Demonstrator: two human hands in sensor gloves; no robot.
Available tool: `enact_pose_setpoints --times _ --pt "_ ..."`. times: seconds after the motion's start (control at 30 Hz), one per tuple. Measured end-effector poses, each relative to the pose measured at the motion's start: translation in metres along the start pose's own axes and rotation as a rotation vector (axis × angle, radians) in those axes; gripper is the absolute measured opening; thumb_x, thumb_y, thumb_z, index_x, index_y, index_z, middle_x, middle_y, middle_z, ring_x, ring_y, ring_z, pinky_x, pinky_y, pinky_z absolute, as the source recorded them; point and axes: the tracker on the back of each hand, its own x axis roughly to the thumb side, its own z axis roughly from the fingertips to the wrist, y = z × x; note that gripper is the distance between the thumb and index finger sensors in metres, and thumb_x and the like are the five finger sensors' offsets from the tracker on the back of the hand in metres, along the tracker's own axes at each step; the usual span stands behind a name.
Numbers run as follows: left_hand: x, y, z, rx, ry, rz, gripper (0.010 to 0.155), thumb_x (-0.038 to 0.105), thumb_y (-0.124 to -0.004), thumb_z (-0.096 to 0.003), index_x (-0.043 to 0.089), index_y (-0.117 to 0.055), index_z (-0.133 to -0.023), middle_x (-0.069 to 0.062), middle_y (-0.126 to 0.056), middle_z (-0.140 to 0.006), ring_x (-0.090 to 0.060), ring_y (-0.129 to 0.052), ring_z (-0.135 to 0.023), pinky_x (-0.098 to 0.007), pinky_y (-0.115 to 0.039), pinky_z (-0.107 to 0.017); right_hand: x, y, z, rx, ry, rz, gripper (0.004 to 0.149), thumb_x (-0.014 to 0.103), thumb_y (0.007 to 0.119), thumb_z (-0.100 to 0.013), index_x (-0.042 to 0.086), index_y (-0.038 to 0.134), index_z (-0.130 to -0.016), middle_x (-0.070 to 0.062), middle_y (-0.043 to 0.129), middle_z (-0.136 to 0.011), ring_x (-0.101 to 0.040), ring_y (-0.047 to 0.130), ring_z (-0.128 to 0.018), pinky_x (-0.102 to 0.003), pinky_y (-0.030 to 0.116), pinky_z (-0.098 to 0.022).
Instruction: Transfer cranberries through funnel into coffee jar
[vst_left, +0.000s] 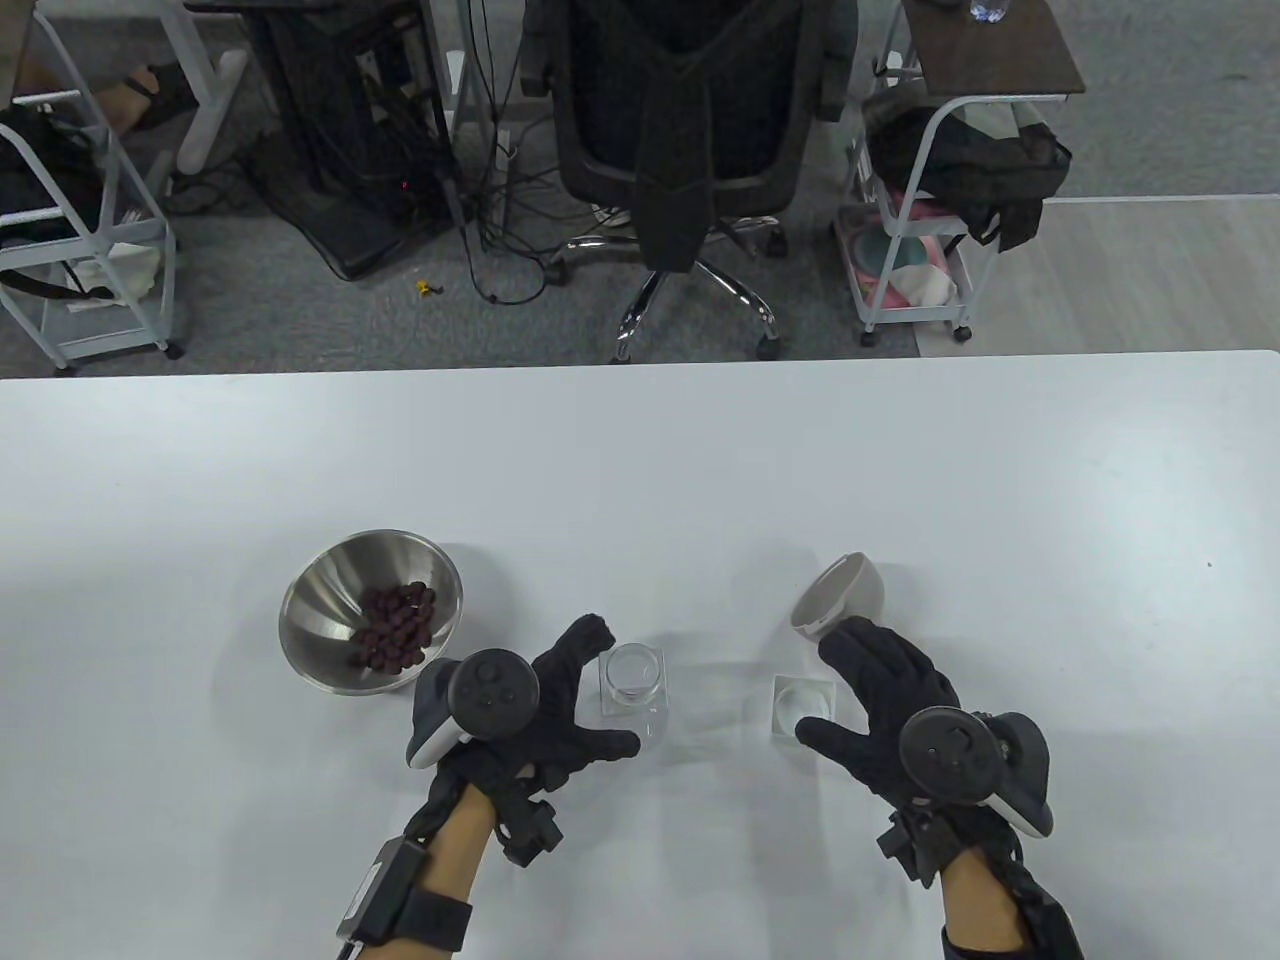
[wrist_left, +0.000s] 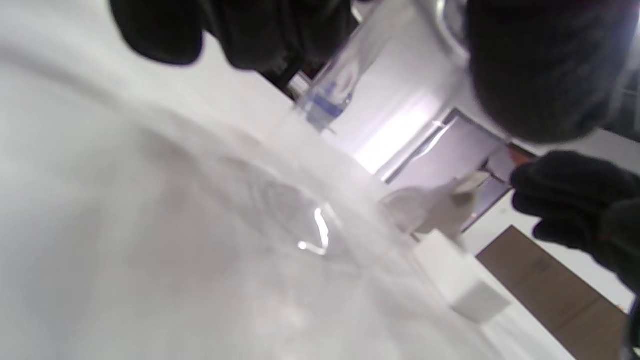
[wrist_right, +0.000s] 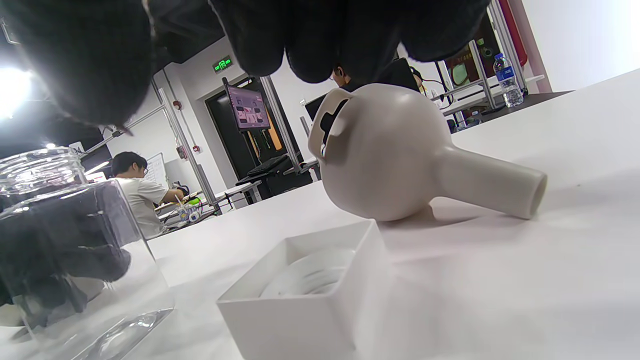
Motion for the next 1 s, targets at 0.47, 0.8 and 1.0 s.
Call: enact_pose_setpoints --times 0.47,0.8,1.0 --pt "0.016 0.021 0.049 0.037 -0.064 -0.147 0.122 0.064 -0.088 -0.0359 0.006 -0.013 -0.112 -0.027 -0.031 -0.116 -0.059 -0.042 -0.104 -0.072 -0.05 -0.068 0.001 0.0 -0.002 -0.029 -0.009 0.032 0.085 0.067 0.084 -0.047 0.028 0.05 -0.115 -0.013 0.051 -0.124 -0.042 0.062 -0.113 -0.058 0.06 -0.077" --pt "0.011 0.032 0.069 0.16 -0.079 -0.211 0.12 0.064 -0.089 -0.0349 0.008 -0.016 -0.112 -0.024 -0.033 -0.117 -0.055 -0.045 -0.106 -0.07 -0.052 -0.07 0.007 0.007 -0.01 -0.031 0.036 0.185 0.09 0.068 0.083 -0.048 0.029 0.041 -0.118 -0.019 0.035 -0.127 -0.048 0.052 -0.114 -0.061 0.057 -0.078" --pt "0.011 0.032 0.07 0.159 -0.09 -0.21 0.119 0.064 -0.089 -0.0346 0.009 -0.018 -0.113 -0.024 -0.033 -0.117 -0.055 -0.047 -0.106 -0.07 -0.053 -0.07 0.008 0.013 -0.027 0.051 0.094 0.338 0.093 0.069 0.079 -0.05 0.03 0.031 -0.119 -0.025 0.024 -0.126 -0.053 0.051 -0.114 -0.062 0.059 -0.076"
